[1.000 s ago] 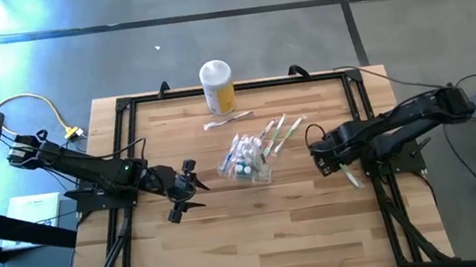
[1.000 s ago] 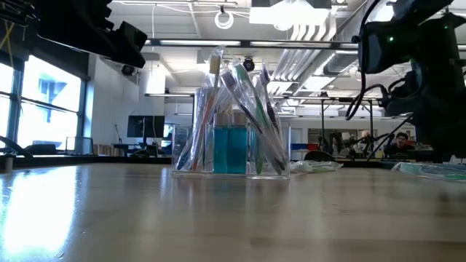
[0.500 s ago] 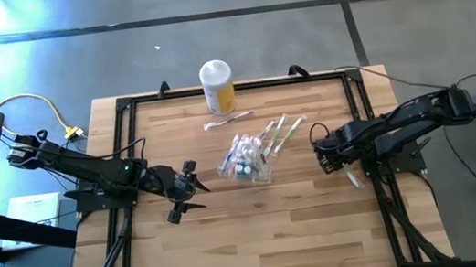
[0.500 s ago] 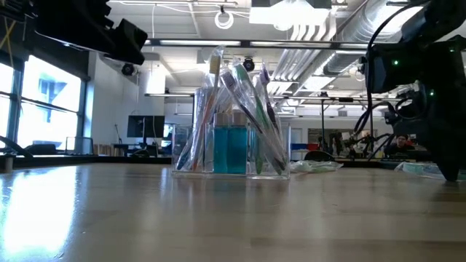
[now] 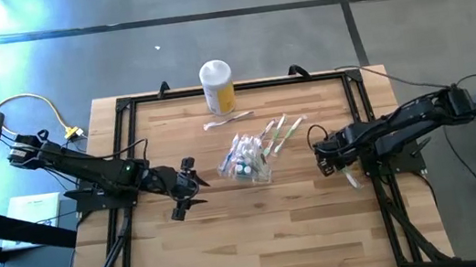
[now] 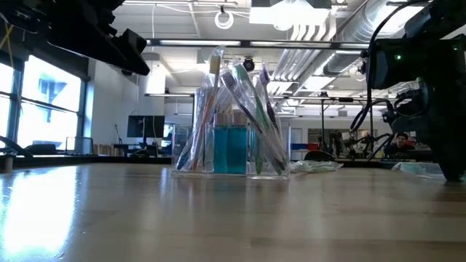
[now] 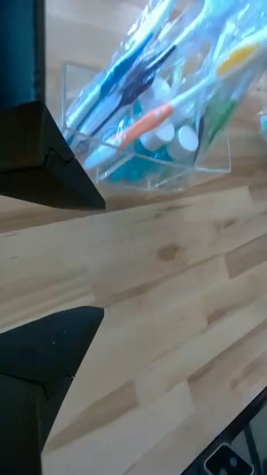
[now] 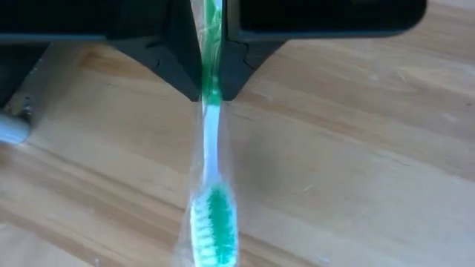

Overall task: Pick & Place toothbrushing station
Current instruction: Put the green toothbrush into the transparent organizer

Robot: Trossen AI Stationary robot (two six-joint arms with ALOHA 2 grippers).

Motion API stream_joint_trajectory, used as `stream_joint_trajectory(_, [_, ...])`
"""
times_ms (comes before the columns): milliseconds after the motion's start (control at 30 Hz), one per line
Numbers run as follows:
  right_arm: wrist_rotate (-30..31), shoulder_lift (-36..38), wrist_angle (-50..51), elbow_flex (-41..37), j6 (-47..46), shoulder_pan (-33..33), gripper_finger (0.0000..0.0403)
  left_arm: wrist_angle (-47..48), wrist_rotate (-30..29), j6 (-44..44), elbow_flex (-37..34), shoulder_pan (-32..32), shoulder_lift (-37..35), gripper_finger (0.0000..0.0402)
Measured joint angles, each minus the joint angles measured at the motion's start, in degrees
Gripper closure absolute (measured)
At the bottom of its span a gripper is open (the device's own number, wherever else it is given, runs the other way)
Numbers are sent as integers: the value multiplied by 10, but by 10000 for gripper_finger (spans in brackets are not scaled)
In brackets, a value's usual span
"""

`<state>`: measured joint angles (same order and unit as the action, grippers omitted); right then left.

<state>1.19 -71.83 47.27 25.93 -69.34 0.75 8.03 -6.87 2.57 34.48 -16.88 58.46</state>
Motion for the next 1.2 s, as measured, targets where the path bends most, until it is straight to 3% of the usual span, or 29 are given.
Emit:
stream_joint_trajectory(267, [10,-6,9,31,-55,-72,382,-5,20,-33,0,0,0,185])
stream_joint_trajectory(400, [8,-4,-56,79,-77,-144,394,-18,48,-56,-12,0,0,185])
stream_joint_trajectory(567, [121,-8,-223,118,-49,-247,402,-137,93,-69,-66,0,0,185])
stream_joint_trajectory(733, [237,-33,-435,121,110,-318,402,-385,94,-69,-144,0,13,185])
stream_joint_trajectory(867, [258,-77,-613,121,303,-340,402,-530,83,-60,-181,0,49,185])
stream_joint_trajectory(1033, [259,-150,-802,122,485,-327,401,-612,87,-53,-173,0,129,185])
stream_joint_trajectory(1200, [233,-217,-905,122,542,-284,401,-653,89,-33,-126,0,217,185])
